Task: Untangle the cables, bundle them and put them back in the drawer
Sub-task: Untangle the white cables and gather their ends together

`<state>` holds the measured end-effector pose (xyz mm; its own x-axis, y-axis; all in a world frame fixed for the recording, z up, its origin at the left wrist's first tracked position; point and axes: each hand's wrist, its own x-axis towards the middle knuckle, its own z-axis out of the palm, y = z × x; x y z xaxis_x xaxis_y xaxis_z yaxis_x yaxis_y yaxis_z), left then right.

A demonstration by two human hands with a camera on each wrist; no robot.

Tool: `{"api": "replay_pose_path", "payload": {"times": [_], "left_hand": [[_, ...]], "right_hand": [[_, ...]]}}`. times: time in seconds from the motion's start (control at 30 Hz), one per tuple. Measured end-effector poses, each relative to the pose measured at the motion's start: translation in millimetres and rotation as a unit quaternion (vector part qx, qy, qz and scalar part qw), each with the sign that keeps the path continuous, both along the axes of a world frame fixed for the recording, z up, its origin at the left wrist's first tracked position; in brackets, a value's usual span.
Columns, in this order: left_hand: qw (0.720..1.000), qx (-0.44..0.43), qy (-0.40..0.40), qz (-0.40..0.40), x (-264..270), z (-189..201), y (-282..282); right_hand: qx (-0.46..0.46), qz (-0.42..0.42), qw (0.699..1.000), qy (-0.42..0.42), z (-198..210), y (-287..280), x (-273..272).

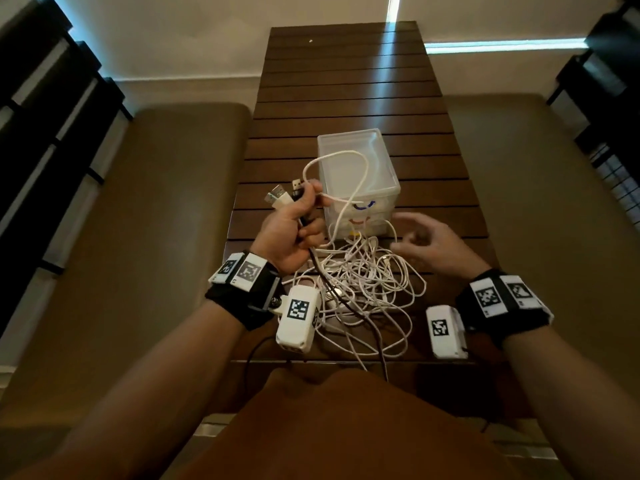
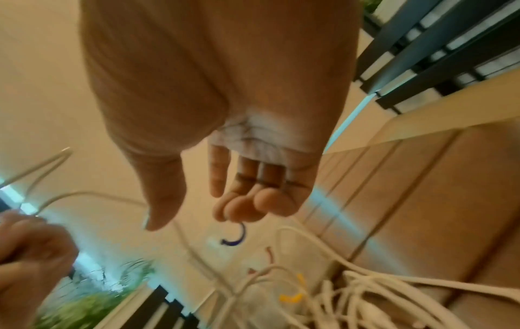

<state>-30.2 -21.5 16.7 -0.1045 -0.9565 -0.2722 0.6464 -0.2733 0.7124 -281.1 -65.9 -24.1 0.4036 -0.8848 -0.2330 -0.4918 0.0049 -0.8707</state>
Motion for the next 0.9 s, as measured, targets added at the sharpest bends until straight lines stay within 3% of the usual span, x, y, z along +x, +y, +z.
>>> {"api": "replay_pose_path", "payload": {"times": [0.1, 0.17, 0.23, 0.33, 0.4, 0.47, 0.5, 0.6, 0.67, 0.77, 0.83, 0.9], "left_hand": [[0.998, -0.036, 0.019, -0.044, -10.6, 5.4, -3.9], [0.995, -0.063, 0.027, -0.078, -13.6, 7.9, -3.1], [0.992, -0.063, 0.035, -0.101, -11.6, 4.3, -2.8], [0.992, -0.003, 0.044, -0.12, -8.6, -12.7, -2.4], [0.981, 0.005, -0.108, -0.161, -16.8, -22.4, 1.1], [0.931, -0.026, -0.297, -0.211, -31.2, -23.3, 6.2], [0.919, -0.021, -0.331, -0.213, -36.2, -22.5, 6.6], [0.933, 0.023, -0.322, -0.158, -35.3, -21.1, 0.0], [0.943, 0.009, -0.302, -0.139, -33.0, -19.7, -3.7], [0.959, -0.032, -0.243, -0.141, -35.5, -13.4, -3.7], [0.963, -0.057, -0.215, -0.149, -36.5, -11.6, -4.3], [0.967, -0.078, -0.195, -0.144, -34.8, -10.6, -3.4]], "right_hand": [[-0.004, 0.092, 0.996, 0.02, 12.0, -2.8, 32.8], [0.011, 0.083, 0.996, 0.006, 15.4, -3.9, 46.4], [0.043, 0.043, 0.996, -0.072, 20.3, -4.1, 50.2], [0.08, 0.007, 0.971, -0.227, 40.8, -0.3, 52.8], [0.053, 0.008, 0.957, -0.286, 60.4, 2.9, 57.1], [0.014, 0.007, 0.944, -0.331, 76.8, 1.5, 58.4], [0.0, 0.008, 0.935, -0.356, 83.5, -0.1, 57.2], [-0.02, -0.016, 0.915, -0.403, 86.0, -8.1, 46.9], [-0.001, -0.006, 0.934, -0.357, 72.7, -11.5, 37.9], [0.095, 0.089, 0.979, -0.155, 43.4, -1.9, 36.0], [0.13, 0.155, 0.978, -0.059, 24.1, 8.9, 42.2], [0.099, 0.166, 0.981, 0.009, 6.8, 12.6, 43.3]]}}
